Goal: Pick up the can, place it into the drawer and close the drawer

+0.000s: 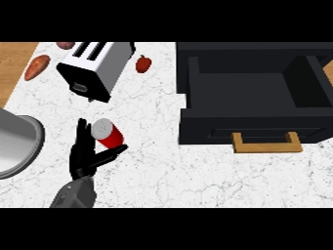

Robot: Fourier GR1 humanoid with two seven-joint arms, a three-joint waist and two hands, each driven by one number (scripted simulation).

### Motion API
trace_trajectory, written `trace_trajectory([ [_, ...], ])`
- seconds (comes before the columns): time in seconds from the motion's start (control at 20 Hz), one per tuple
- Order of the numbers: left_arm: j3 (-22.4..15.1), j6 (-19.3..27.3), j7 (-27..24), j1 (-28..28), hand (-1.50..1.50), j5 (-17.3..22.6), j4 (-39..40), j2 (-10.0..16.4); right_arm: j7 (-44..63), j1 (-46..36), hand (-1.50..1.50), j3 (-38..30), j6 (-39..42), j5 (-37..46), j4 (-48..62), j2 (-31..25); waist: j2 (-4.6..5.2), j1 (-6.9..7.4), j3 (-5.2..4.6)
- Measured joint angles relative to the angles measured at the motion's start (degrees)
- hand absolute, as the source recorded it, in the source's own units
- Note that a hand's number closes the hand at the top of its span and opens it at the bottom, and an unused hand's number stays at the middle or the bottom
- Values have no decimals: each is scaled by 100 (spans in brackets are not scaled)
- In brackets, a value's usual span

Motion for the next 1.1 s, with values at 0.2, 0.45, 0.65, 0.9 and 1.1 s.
trace_trajectory([
  [0.2,0,-95,-144,-164,150,262,244,-24,66,-84,-150,82,-67,108,-19,57,-1,8,0],
  [0.45,-3,-430,-15,-465,150,491,412,26,30,97,-150,175,-24,22,-113,133,-1,-3,1],
  [0.65,-103,-611,38,-625,150,493,326,35,207,151,-150,36,-16,-239,-201,65,-5,3,2],
  [0.9,-185,-899,14,-815,150,470,241,94,156,298,-150,136,-58,-273,-309,102,-6,3,2],
  [1.1,-290,-1109,110,-655,150,462,-164,174,149,354,-150,-3,15,-363,-290,166,-11,18,4],
])
